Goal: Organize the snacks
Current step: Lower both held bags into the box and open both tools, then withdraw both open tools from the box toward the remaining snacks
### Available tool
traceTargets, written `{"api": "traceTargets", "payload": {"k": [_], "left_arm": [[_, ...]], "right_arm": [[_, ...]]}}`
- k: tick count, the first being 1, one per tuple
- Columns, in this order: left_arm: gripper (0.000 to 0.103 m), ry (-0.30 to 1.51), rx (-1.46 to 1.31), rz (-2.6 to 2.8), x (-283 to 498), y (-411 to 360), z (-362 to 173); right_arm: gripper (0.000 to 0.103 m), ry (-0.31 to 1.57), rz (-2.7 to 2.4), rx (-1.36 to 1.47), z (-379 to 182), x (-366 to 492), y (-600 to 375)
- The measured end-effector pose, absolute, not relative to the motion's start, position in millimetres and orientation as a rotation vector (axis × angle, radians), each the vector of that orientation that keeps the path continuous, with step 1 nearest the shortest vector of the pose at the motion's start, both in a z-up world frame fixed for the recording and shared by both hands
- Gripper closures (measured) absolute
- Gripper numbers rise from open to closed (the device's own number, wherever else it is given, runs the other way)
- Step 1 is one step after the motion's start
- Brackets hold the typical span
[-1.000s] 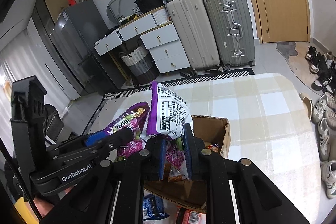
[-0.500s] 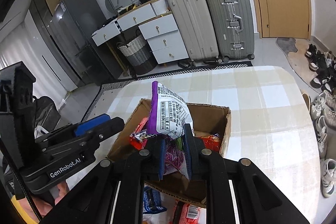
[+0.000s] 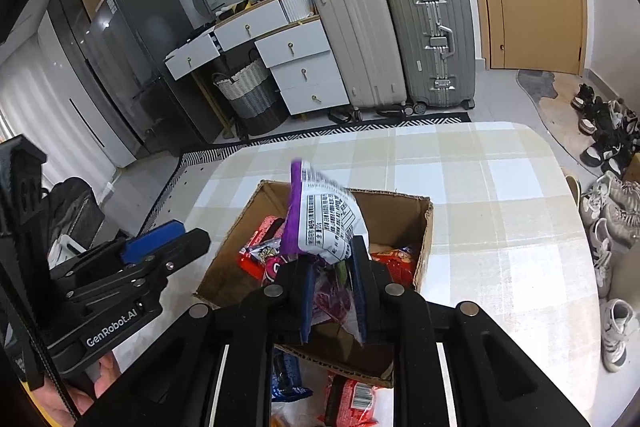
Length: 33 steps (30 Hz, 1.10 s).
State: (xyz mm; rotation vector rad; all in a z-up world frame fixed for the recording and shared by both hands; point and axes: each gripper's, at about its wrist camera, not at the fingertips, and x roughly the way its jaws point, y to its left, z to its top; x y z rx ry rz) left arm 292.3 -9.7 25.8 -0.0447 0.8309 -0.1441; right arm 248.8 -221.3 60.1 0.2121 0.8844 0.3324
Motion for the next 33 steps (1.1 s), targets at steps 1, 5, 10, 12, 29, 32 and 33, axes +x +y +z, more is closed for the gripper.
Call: {"api": "traceTargets", "payload": {"k": [1,5,10,12,29,32,33], "left_arm": [[0.072,0.831,-0.044,-0.148,290.7,-10.7,27.3],[0.072,0.825,-0.035,-0.145,282.5,-12.5,33.8],[0.071,0.814,-0.021,-0.146,271.0,-14.3,45.3],[0.07,0.807,-0.017,-0.142,264.9,-14.4,50.8],[0.052,0.728,0.027,-0.087,172.5,-13.4,109.3],[0.05,0.706,0.033,-0.077,142.6,-14.1,122.0],[0.045,0.697,0.036,-0.075,132.2,-14.5,126.4]], "right_arm": [[0.085,0.888,0.33,0.214,61.4,249.1,-220.8],[0.083,0.863,0.335,0.176,68.1,243.5,-216.6],[0.083,0.833,0.345,0.153,79.3,234.9,-213.1],[0.083,0.826,0.339,0.148,84.6,232.3,-212.1],[0.081,0.724,0.354,0.123,152.2,157.0,-219.3],[0.07,0.69,0.362,0.123,171.5,130.3,-222.1],[0.069,0.672,0.365,0.123,178.3,119.9,-223.0]]}}
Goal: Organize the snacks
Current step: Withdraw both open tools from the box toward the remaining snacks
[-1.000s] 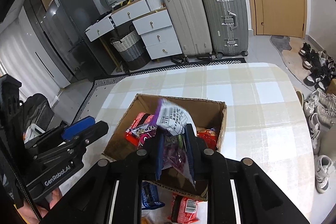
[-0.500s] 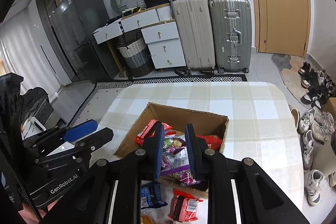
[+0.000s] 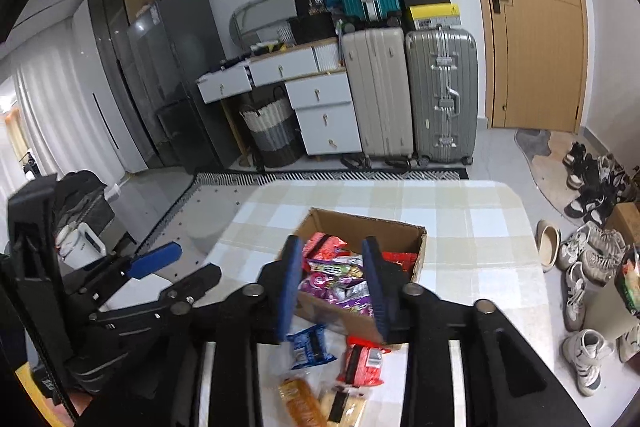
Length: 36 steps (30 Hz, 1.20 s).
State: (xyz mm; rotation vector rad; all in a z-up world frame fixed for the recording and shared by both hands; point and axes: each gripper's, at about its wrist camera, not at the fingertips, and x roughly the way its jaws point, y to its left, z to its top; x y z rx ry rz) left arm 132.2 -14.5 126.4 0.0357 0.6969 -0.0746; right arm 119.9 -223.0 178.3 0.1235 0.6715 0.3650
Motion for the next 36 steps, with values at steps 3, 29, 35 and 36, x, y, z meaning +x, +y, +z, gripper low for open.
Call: {"api": "traceTargets", "payload": {"k": [3,29,35,36], "left_arm": [[0.024,0.653,0.041,-0.045,100.6,-14.1,144.2],[0.001,0.506,-0.125,0.051,-77.0,58.9,103.0],[0.001,0.594,-0.138,0.044,-21.4,49.2,51.0],[0.001,0.612,-0.15,0.03,-12.5,47.6,40.2]], "right_arm": [[0.065,0.633,0.375,0.119,194.7,91.8,-223.4],[0.001,0.327,0.297,0.196,150.7,-99.7,-252.6],[0.001,0.414,0.279,0.173,113.0,-54.4,-250.2],[0.001,0.422,0.279,0.171,106.8,-47.1,-249.0]]}}
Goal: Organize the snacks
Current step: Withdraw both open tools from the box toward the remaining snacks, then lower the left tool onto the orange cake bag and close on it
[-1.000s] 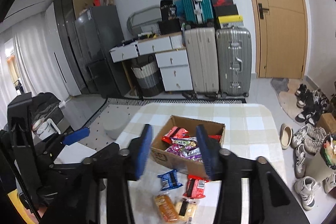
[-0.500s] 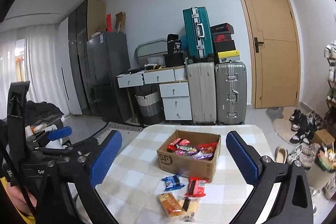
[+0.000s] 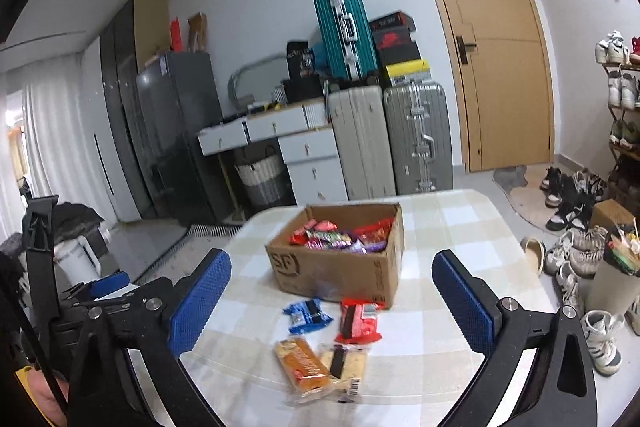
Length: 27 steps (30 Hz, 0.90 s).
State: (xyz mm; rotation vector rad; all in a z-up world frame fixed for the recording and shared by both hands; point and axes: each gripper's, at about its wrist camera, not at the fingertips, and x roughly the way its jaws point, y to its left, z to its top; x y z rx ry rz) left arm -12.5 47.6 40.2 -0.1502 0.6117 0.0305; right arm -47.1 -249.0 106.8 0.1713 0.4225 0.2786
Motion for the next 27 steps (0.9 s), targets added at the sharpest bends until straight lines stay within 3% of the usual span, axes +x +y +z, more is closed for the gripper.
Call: {"api": "traceTargets", "payload": {"k": [7,11,27], "left_arm": [[0.001,0.758,-0.114,-0.009,41.4,23.2,-31.8],[0.001,0.788,-0.057,-0.072,57.2,-1.5,-45.4],[0.001,0.987,-0.147,-0.072,92.4,-55.3,-95.0]], "right_arm": [[0.001,0.513,0.262,0.133,44.1,-10.0,-244.2],[0.001,0.612,0.244,0.134,21.6,10.5,-250.3],[0.001,0.627,0.22,0.238,23.0,0.6,-281.2]]}}
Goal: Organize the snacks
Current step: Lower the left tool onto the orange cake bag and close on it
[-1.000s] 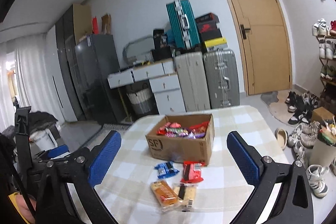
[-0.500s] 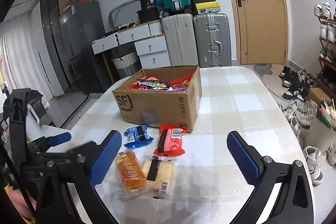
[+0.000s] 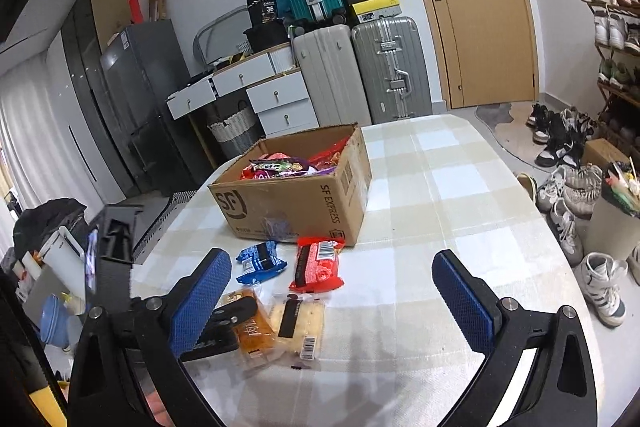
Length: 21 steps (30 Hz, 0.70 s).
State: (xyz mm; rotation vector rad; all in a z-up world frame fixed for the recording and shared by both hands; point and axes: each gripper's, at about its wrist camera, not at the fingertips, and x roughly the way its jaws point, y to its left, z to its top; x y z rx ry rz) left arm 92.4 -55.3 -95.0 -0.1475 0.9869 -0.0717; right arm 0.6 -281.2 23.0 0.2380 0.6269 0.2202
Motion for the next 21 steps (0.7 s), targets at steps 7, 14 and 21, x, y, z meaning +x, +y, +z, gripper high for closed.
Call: {"api": "traceTargets", "payload": {"k": [7,14,21], "left_arm": [[0.001,1.033,-0.12,-0.076,102.7,-67.9,-109.8],[0.027,1.088,-0.209,-0.131,105.9,-51.4,-121.3],[0.064,1.11,-0.256,-0.204,105.3,-32.2,-126.7]], "right_arm": [[0.001,0.662,0.232,0.268,18.7,3.7,-286.3],[0.001,0.658,0.244,0.261,20.4,1.3,-283.5],[0.001,0.668,0.239,0.245,18.6,2.2,-278.9]]}}
